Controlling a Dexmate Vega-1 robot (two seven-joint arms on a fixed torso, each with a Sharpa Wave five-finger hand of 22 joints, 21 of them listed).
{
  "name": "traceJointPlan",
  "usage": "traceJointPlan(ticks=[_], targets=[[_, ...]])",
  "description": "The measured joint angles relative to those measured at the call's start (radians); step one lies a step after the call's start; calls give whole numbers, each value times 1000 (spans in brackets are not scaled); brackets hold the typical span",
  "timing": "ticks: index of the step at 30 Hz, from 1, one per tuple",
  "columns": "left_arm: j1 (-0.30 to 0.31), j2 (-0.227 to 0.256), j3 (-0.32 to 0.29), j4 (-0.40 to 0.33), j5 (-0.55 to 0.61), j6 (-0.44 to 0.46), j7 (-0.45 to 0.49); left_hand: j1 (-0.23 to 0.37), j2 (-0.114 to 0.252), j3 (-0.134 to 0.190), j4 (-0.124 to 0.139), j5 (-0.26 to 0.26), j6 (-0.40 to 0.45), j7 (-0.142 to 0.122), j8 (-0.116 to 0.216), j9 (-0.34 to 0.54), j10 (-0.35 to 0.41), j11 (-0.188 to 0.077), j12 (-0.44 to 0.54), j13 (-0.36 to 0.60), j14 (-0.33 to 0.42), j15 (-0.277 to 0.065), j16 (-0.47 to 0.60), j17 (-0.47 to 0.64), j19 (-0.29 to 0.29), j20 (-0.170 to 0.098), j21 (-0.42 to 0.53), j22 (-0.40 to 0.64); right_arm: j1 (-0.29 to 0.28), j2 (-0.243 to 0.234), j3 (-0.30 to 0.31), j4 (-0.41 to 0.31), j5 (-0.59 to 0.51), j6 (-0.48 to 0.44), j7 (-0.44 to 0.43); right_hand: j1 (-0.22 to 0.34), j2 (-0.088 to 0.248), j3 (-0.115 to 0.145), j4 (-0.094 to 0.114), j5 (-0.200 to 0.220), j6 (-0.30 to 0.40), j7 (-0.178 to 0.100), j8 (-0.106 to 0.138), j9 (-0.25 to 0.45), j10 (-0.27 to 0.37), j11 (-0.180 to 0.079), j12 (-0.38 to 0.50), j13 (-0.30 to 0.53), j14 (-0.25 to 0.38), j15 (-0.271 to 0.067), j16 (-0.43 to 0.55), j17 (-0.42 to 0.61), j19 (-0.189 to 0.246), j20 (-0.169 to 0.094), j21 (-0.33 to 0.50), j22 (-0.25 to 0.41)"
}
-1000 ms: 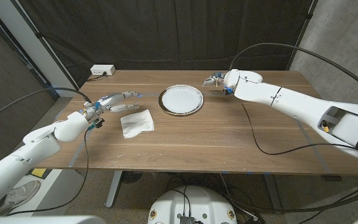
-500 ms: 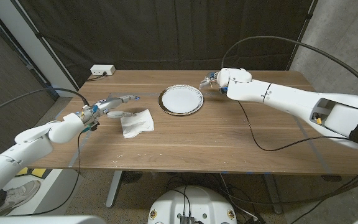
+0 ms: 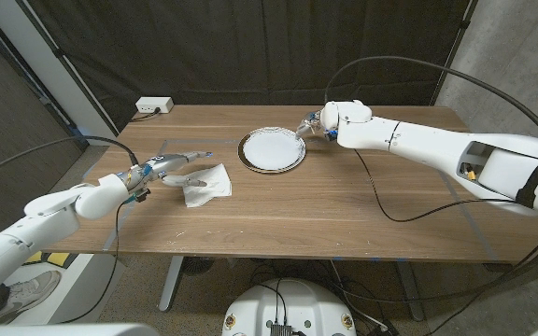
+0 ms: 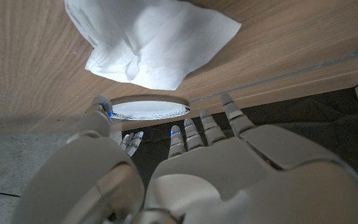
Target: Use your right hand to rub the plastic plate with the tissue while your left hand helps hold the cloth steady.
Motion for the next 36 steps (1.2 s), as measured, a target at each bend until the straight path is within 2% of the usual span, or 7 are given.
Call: traceJointPlan(ticks=[5,7,12,20,24,27,36], targets=[[-16,-2,26,4,14,3,-12,5,5,3,3,6,0,0,0,0,-2,2,0,0,0,0,0,0,-4,-4,-4,0,3,11,-1,24,-8,30,20,0,0,-4,4,0,9,-2,0,0,-3,-3,2,0,0,0,0,0,0,0,0,0],[-21,-3,34,5,18,7,-20,7,34,11,11,8,0,0,0,0,-2,2,0,0,-2,2,0,3,-5,-5,-4,0,4,16,-2,34,-11,42,28,0,0,-1,7,0,9,-2,0,0,-3,-3,5,0,0,0,0,0,0,0,0,0],[-34,-5,56,5,31,21,-38,15,60,17,17,13,-5,5,0,0,-16,16,0,0,-11,11,0,5,-5,-5,-4,5,6,28,-3,54,-20,64,41,5,5,1,10,0,9,-2,0,0,-10,4,5,0,-5,5,0,0,0,0,0,0],[-55,-5,91,6,60,45,-50,23,68,18,18,13,-18,4,0,0,-21,22,0,0,-21,11,0,5,-5,-5,-4,5,18,57,-14,98,-40,119,70,18,18,1,10,0,9,-2,0,0,-16,-2,5,0,-16,5,0,-1,0,0,0,0],[-62,-4,102,9,65,52,-50,27,72,18,18,13,-18,4,0,0,-21,22,0,0,-21,11,0,5,-5,-5,-4,5,26,75,-21,126,-51,150,85,42,24,19,4,10,11,-4,4,0,10,-42,19,0,-16,5,0,-3,-4,-4,0,0],[-67,-3,109,10,66,56,-50,27,72,22,22,13,-18,4,0,0,-21,22,0,0,-21,11,5,5,-5,-5,-4,5,31,89,-27,148,-57,171,96,49,24,22,5,10,14,-7,4,-2,28,-60,23,0,-16,5,0,-3,-4,-4,0,5],[-82,1,131,11,72,70,-55,20,79,18,26,13,-34,-2,0,0,-27,16,0,-2,-27,5,5,4,-6,-5,-4,7,46,140,-47,233,-74,233,139,60,13,22,5,10,18,-17,4,0,30,-62,23,0,-17,5,0,-3,-6,-6,0,5]])
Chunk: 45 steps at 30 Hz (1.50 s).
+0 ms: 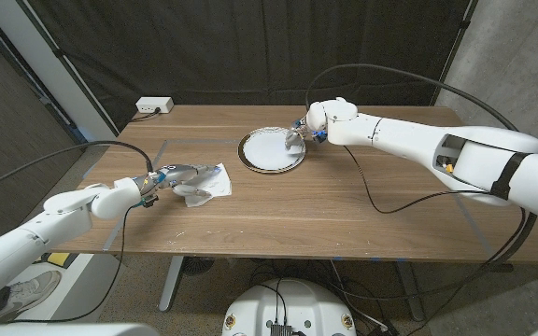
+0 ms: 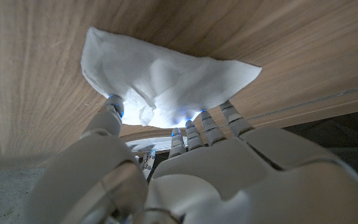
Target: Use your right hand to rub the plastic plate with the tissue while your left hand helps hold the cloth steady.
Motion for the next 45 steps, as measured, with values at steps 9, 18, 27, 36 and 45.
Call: traceJointPlan(ticks=[9,18,27,36,45], targets=[[-9,4,17,-4,8,14,-6,-10,10,-4,4,-5,-9,2,0,0,-8,3,0,-3,0,0,0,0,0,0,0,0,15,53,-26,80,-26,10,44,4,-4,-3,3,-6,-7,2,-1,-1,-65,25,-19,0,-47,7,-2,3,-27,-5,0,0],[-18,4,27,-6,13,21,-7,-10,10,-8,8,-5,-13,-2,0,0,-12,-2,0,-3,-4,-4,0,0,-1,-9,0,-1,24,94,-45,148,-41,1,67,8,-7,-7,7,-13,-19,-12,-5,-1,-95,8,-23,0,-62,-8,-4,3,-34,-12,0,-1],[-33,6,43,-13,45,29,-2,-11,10,-11,11,-12,-18,-7,0,0,-12,-2,5,-3,-7,-7,0,0,-1,-9,-4,-1,26,102,-54,159,-55,-30,83,21,-13,-13,1,-18,-30,-26,-4,0,-103,0,-23,0,-62,-8,-4,3,-33,-12,0,0],[-45,12,63,-25,99,41,18,30,-40,-28,-23,-13,22,3,22,-3,53,-31,30,-2,50,-14,16,-11,39,-27,-2,0,26,105,-49,174,-48,-20,84,29,-13,-18,1,-21,-37,-33,-4,0,-103,-12,-23,0,-60,-21,-4,3,-33,-12,0,0],[-43,26,85,-60,224,81,109,184,6,-26,-36,-21,356,-13,121,-7,388,-117,87,-3,349,-20,84,-5,195,-90,68,7,24,104,-33,190,-34,11,70,29,-13,-23,6,-21,-46,-42,-4,0,-93,-21,-15,0,-50,-31,5,2,-33,-12,0,0]])
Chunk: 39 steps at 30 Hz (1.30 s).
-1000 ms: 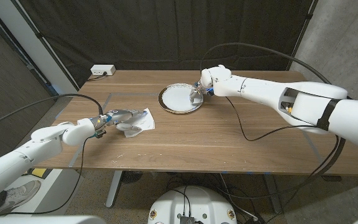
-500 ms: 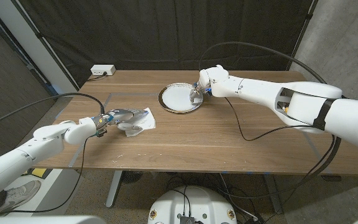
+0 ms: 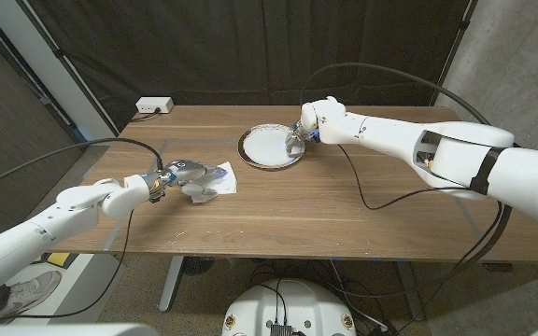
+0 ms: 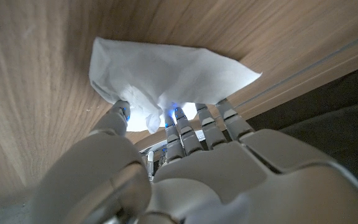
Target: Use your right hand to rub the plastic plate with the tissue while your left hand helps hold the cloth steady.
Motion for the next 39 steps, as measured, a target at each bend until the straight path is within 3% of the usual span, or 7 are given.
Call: traceJointPlan(ticks=[4,9,13,15,21,34,39], targets=[[-2,5,16,-11,56,26,49,69,38,16,14,-12,180,4,46,-8,155,-14,11,-9,135,-6,29,11,48,-26,33,5,-1,0,6,10,5,15,-7,0,0,-4,4,0,-7,-11,4,1,9,-14,4,-1,5,-5,4,2,4,-4,4,0],[-8,5,32,-8,104,44,120,196,148,60,-9,-31,400,2,150,-10,409,-6,58,4,340,-27,104,62,111,-40,93,13,-2,3,10,20,7,24,-10,0,0,-6,6,-5,-7,-22,4,1,9,-24,4,0,7,-7,4,5,4,-4,9,0],[-11,4,45,5,142,55,202,307,179,56,-25,-35,517,3,200,-9,518,-1,96,31,446,-60,172,129,133,-43,135,22,-2,7,12,29,7,30,-11,0,0,-17,6,-5,-11,-36,4,3,13,-42,4,3,7,-7,4,5,4,-4,9,0],[-14,1,52,14,164,61,259,358,178,48,-33,-35,549,31,202,-8,537,-7,110,42,470,-69,193,161,133,-43,151,29,-2,9,13,34,7,33,-11,0,0,-17,6,-5,-14,-39,4,5,15,-44,4,3,7,-7,4,5,4,-4,9,0],[-20,-10,71,45,211,80,414,446,173,40,-34,-42,580,52,209,13,550,-1,147,77,488,-77,211,212,116,-45,173,37,-1,14,14,46,7,42,-10,0,0,-17,6,-5,-21,-46,4,6,3,-55,4,5,7,-7,4,5,4,-4,9,0],[-70,-78,104,162,255,110,832,485,175,28,-22,-45,599,49,207,12,554,3,167,87,502,-82,211,231,110,-51,188,42,0,17,14,52,5,48,1,13,5,-25,8,-5,-43,-50,8,5,-25,-61,-5,5,-12,-17,3,5,4,-4,9,0],[-75,-120,69,198,300,89,910,495,170,21,-23,-41,608,58,214,9,555,5,170,87,511,-86,210,236,110,-51,196,42,0,15,11,44,3,47,5,17,9,-27,5,-5,-40,-37,8,4,-25,-61,-5,4,-12,-17,3,4,4,-4,9,0]])
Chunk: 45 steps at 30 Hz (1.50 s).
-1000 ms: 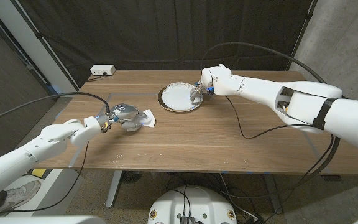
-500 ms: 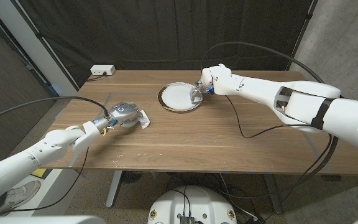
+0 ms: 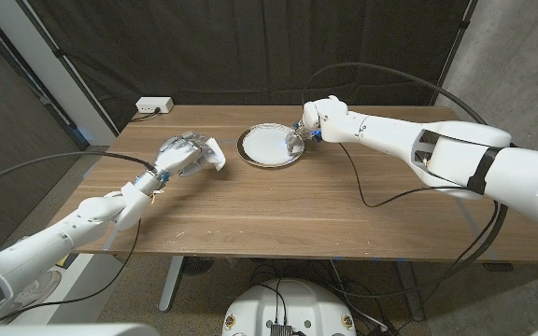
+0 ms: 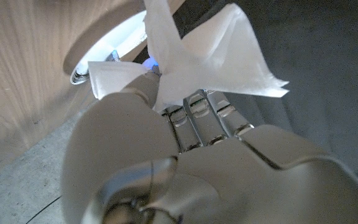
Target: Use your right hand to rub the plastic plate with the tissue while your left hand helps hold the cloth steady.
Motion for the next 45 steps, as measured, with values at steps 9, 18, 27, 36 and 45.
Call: traceJointPlan(ticks=[9,18,27,36,45], targets=[[-40,-179,-180,136,161,-82,73,8,-6,-5,5,0,18,7,0,-5,11,11,3,0,14,-7,-4,0,0,0,12,-3,-1,-15,-7,-35,-5,-12,20,9,-1,0,0,0,1,13,10,-1,2,12,0,-4,0,0,0,-2,0,0,0,0],[-128,-328,-284,293,269,-117,94,22,-15,-10,10,0,28,7,0,-5,11,11,5,0,25,-10,-20,0,0,0,19,-3,-4,-34,-10,-75,-8,-32,37,12,-4,-3,-3,0,0,15,14,-1,9,20,5,-4,0,0,0,-2,0,0,0,0],[-288,-442,-255,512,300,-116,101,25,-17,-17,11,7,38,9,0,-9,11,11,7,0,36,-10,-33,0,-5,-5,27,-8,-7,-45,-13,-99,-9,-49,50,13,-5,-3,-3,1,0,15,14,-1,13,24,5,-5,0,0,0,-3,0,0,0,0],[-434,-487,-112,659,233,-141,104,39,-32,-26,10,11,48,2,0,-9,16,16,15,0,45,-13,-44,0,-5,-5,35,-12,-8,-47,-15,-109,-6,-57,57,13,-5,-3,-3,1,-6,20,14,-5,15,32,4,-7,0,11,0,-2,0,0,0,0],[-554,-510,64,747,135,-168,105,44,-37,-33,17,11,55,-6,0,-14,16,16,16,0,50,-15,-56,0,-16,-5,42,-17,-7,-44,-15,-105,1,-57,60,21,-5,-3,-3,1,-11,25,14,-5,15,43,4,-7,0,11,0,-2,0,0,0,0]])
